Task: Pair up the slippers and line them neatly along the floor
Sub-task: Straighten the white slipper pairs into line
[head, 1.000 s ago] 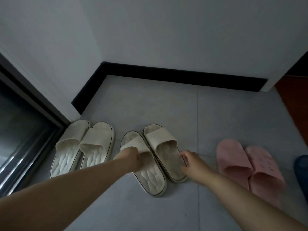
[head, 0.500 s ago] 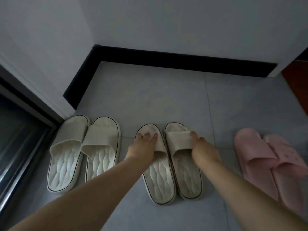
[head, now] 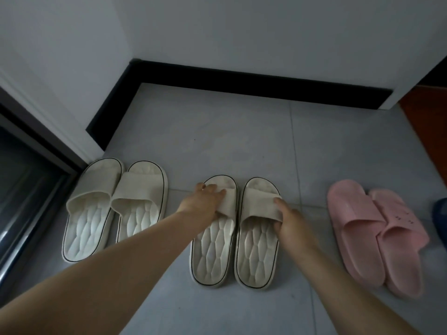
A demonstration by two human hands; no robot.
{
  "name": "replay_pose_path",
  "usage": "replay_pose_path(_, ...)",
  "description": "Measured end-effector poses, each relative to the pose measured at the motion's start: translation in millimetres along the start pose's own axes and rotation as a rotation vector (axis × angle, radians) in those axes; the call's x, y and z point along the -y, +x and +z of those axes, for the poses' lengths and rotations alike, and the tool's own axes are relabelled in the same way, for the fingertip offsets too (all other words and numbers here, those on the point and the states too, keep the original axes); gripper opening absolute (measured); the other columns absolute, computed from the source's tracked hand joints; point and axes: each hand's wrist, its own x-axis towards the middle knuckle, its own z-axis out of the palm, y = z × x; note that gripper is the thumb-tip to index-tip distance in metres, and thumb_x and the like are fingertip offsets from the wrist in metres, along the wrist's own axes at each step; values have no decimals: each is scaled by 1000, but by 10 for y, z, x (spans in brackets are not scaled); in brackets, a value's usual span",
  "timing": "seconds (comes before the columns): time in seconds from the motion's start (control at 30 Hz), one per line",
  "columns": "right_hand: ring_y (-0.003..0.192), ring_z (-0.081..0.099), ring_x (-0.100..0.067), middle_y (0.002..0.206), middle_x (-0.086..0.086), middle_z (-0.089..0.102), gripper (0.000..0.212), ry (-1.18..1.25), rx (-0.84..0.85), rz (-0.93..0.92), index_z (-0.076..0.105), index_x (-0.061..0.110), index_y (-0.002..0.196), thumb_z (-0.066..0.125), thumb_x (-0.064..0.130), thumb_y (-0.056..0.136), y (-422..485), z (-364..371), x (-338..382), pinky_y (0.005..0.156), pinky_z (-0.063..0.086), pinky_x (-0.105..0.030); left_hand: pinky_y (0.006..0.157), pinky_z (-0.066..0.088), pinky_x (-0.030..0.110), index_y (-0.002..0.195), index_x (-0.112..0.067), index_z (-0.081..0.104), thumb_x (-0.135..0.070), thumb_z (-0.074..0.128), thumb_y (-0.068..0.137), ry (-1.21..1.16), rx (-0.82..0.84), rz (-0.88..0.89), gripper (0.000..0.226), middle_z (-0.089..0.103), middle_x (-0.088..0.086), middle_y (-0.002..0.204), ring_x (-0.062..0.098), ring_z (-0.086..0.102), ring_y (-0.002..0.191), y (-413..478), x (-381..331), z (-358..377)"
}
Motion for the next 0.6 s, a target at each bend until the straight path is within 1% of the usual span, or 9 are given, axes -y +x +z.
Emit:
replay_pose_path(0.1, 108, 56, -33, 120, -20, 54, 56, 0, 11, -5, 33, 24, 141, 46, 9, 88, 78, 25, -27, 90, 45, -36, 112, 30, 38, 144, -18, 27, -31, 59, 87, -179, -43, -53, 66, 19, 6, 154, 28, 15, 140, -62, 56, 10)
replay_pose_path(0.2, 108, 56, -33, 120, -18, 51, 56, -4, 34, -1, 32, 26, 142, 47, 12, 89, 77, 54, -96, 90, 45, -36, 112, 30, 34, 142, -20, 31, -39, 64, 82, -331, -86, -37, 71, 21, 3, 153, 24, 23, 139, -175, 152, 46)
replay_pose_path(0.27, 109, 53, -34, 121, -16, 47, 58, -37, -2, 17, 31, 26, 141, 51, 15, 88, 33, 69, -96, 93, 43, -37, 112, 29, 33, 143, -21, 30, -38, 68, 79, -308, -62, -7, 76, 24, 2, 152, 23, 28, 138, -243, 291, 21)
replay_pose_path(0.33, 110, 47, -35, 122, -15, 43, 61, -115, -104, -2, 35, 21, 139, 58, 17, 82, -72, 107, 2, 93, 40, -38, 113, 27, 32, 144, -21, 29, -33, 71, 77, -222, -69, -39, 80, 28, 1, 150, 22, 29, 137, -302, 500, -56)
replay_pose_path(0.4, 109, 45, -35, 124, -14, 43, 60, -91, -144, -144, 43, 17, 132, 62, 15, 75, -210, 192, 245, 92, 40, -39, 113, 24, 31, 143, -20, 31, -31, 71, 79, -179, -161, -146, 76, 33, 4, 149, 24, 29, 136, -401, 775, -132)
replay_pose_path(0.43, 109, 44, -34, 125, -14, 42, 58, -58, -130, -233, 46, 17, 129, 61, 13, 73, -281, 252, 400, 92, 40, -40, 113, 22, 32, 143, -20, 32, -31, 69, 80, -145, -219, -221, 74, 33, 5, 149, 25, 27, 137, -462, 926, -143)
replay_pose_path(0.5, 116, 38, -30, 132, -10, 36, 54, -28, -37, -391, 46, 19, 128, 55, 14, 75, -398, 394, 705, 96, 37, -37, 113, 23, 37, 144, -22, 27, -35, 67, 81, -78, -297, -428, 75, 27, 6, 151, 28, 21, 138, -615, 1210, -108)
replay_pose_path(0.53, 120, 34, -27, 134, -7, 31, 53, -23, 21, -453, 44, 22, 129, 52, 16, 77, -446, 467, 841, 100, 34, -34, 112, 25, 41, 146, -24, 22, -38, 65, 82, -74, -292, -552, 78, 20, 8, 153, 31, 18, 139, -700, 1325, -78)
replay_pose_path(0.6, 125, 30, -23, 137, -3, 27, 51, 13, 104, -550, 42, 24, 131, 48, 16, 81, -496, 600, 1068, 104, 28, -29, 109, 29, 48, 148, -32, 10, -41, 62, 83, -188, -241, -768, 83, 9, 13, 155, 38, 17, 138, -838, 1511, -12)
